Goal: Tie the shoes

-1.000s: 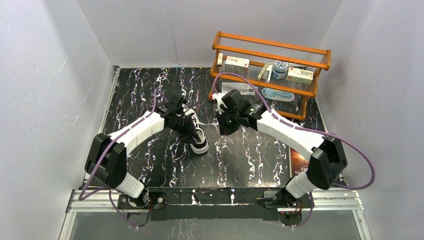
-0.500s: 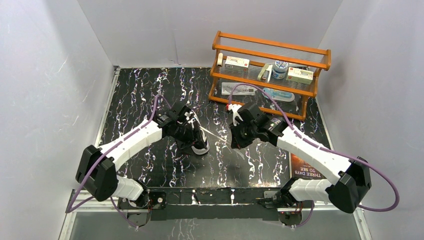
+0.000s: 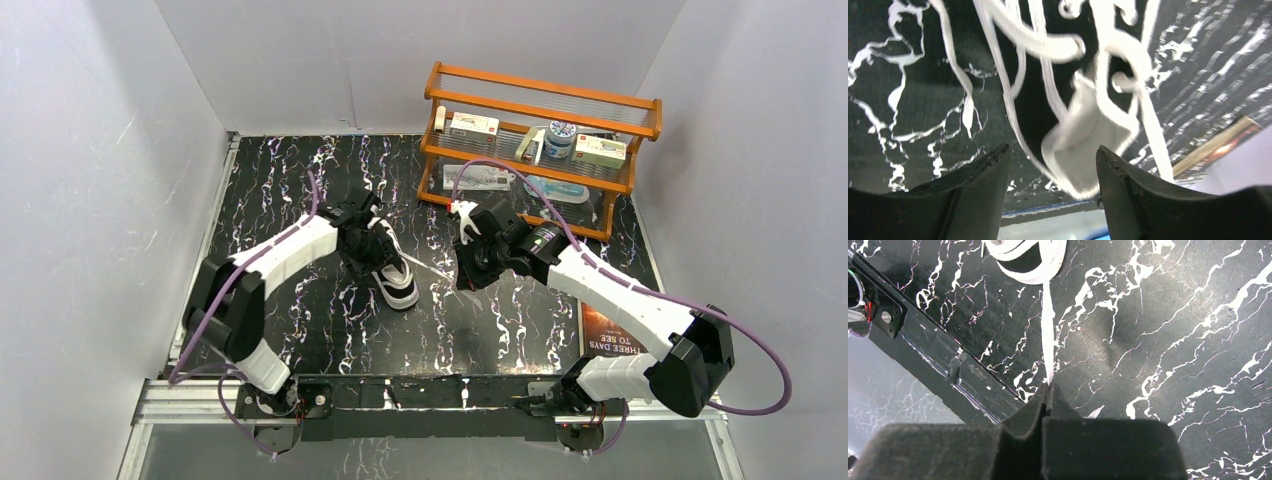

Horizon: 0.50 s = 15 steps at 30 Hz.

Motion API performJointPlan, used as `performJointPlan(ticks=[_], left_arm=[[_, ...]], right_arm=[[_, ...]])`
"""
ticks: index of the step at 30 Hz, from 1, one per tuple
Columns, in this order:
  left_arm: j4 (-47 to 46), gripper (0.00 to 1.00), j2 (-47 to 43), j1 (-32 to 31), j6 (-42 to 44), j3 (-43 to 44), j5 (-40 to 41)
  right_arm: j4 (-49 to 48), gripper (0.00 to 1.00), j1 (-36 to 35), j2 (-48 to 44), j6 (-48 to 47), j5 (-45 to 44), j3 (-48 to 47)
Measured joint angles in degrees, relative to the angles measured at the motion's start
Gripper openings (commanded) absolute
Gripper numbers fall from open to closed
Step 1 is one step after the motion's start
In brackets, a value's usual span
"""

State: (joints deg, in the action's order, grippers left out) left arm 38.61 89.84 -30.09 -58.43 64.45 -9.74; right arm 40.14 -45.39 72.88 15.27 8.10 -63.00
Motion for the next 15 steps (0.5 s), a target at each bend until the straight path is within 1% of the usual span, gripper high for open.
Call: performJointPlan(ticks=[1,2,4,6,10,15], left_arm=[[-0.59,0.54,2.05,-0.15,0.46,0.2,-0.31],[-1.14,0.47,3.91,-0.39,1.05,0.22,-0.52],[-1.25,0.38,6.62,-1.05,2.19,0.22,-0.7],[-1.2,0.32,7.34,-1.9,3.48,0.09,-0.68],[-2.43,0.28,5.4,-4.44,4.98,-1.49,-1.27],[-4.09,0.26,1.16,-10.75,6.08,-6.86,-3.54]], right_arm=[[-0.02,0.0,0.0,-0.02,-0.02,0.0,0.0],[-0.02,0.0,0.0,-0.04,-0.02,0.0,0.0],[0.0,0.0,0.0,-0.04,-0.2,-0.09,0.0],[0.02,0.0,0.0,-0.07,-0.37,-0.28,-0.02],[0.33,0.0,0.0,-0.24,-0.59,-0.63,-0.42],[1.4,0.0,0.0,-2.49,-0.66,0.02,-0.55]])
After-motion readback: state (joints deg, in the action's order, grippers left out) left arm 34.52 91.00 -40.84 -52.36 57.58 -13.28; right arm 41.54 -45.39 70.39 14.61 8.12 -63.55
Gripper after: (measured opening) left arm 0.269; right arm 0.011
